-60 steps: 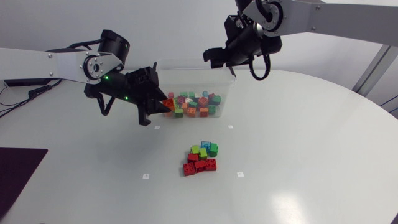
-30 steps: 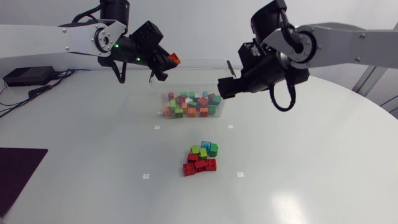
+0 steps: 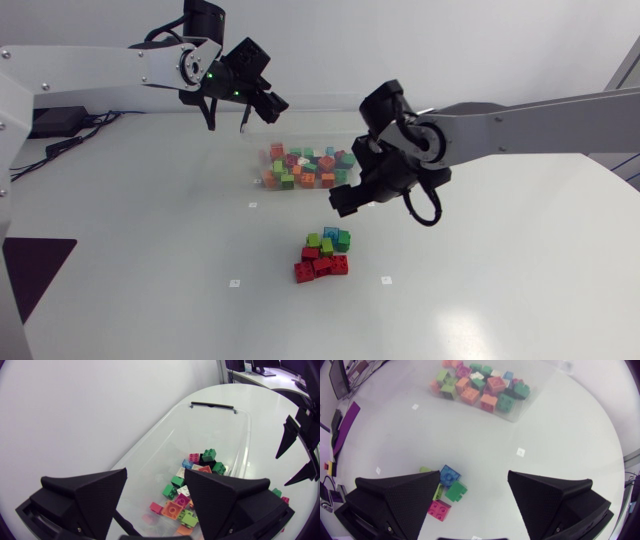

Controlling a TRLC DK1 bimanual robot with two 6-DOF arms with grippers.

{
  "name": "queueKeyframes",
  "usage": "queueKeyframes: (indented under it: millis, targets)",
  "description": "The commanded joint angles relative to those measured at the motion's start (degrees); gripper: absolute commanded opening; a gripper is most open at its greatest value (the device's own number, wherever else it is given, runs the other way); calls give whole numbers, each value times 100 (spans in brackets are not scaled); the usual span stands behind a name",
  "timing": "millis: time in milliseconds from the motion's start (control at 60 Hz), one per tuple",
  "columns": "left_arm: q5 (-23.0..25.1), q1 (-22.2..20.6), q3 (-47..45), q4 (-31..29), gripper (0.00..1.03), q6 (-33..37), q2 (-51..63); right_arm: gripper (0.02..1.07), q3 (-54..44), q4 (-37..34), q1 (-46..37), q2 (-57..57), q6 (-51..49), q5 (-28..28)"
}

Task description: Place the duplo bricks in the container

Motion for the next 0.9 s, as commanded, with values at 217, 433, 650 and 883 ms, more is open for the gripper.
queueKeyframes:
  millis: [217, 433, 650, 883]
  targets:
    - [-30, 261, -1598, 496, 98, -20, -1794, 88, -2, -335, 147, 632, 160, 9]
    - [-12, 314, -2688, 505, 98, 226, -2927, 80, 68, -353, 401, 878, 195, 18]
    - [76, 209, -3734, 417, 98, 613, -3868, 70, 86, -362, 410, 1072, 239, 97]
    - [85, -336, -4674, -330, 98, 1483, -4272, 61, -46, -221, 103, 1072, 212, 115]
